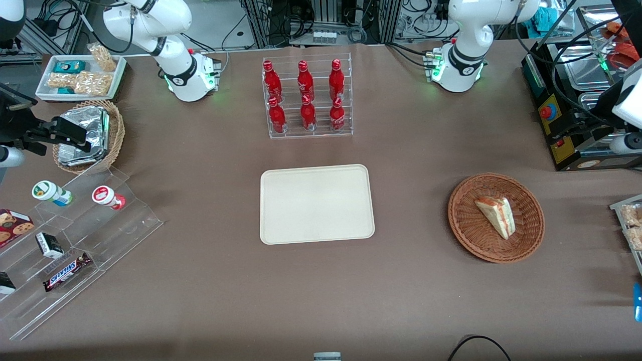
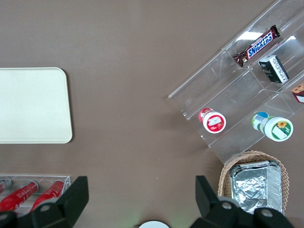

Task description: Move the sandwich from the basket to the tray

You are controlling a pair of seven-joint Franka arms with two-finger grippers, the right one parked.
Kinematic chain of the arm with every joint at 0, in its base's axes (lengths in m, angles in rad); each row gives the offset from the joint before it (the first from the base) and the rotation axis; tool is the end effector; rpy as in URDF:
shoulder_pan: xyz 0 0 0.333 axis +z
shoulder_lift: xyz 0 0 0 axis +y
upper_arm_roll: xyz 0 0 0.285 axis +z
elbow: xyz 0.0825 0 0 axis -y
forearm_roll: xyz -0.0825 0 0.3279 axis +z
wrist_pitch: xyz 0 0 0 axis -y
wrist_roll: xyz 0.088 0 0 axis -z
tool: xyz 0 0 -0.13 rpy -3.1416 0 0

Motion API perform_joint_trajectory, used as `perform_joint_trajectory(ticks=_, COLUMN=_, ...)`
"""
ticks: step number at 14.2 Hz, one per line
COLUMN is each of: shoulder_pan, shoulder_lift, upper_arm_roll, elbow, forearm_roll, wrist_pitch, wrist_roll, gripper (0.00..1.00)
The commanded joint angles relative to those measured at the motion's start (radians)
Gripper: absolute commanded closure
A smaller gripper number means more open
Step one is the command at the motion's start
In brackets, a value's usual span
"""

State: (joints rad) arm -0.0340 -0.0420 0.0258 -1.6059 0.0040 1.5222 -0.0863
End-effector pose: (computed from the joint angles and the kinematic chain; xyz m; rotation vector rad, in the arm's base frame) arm 0.4803 -0.0032 0.5724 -3.1336 -0.1225 0.0651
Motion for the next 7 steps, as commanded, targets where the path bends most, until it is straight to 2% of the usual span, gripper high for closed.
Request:
perform_joint_trajectory(ticks=1, shoulder_pan=-0.014, shoulder_lift=-0.009, upper_arm_roll=0.008, elbow=0.009, forearm_roll=-0.007, wrist_pitch=-0.014, wrist_roll=0.006, gripper=0.0)
perform_joint_trajectory(ticks=7, shoulder_pan=-0.014, shoulder_lift=-0.007, upper_arm_roll=0.008, elbow=0.001, forearm_roll=-0.009, wrist_pitch=-0.019, wrist_roll=0.003, gripper=0.0)
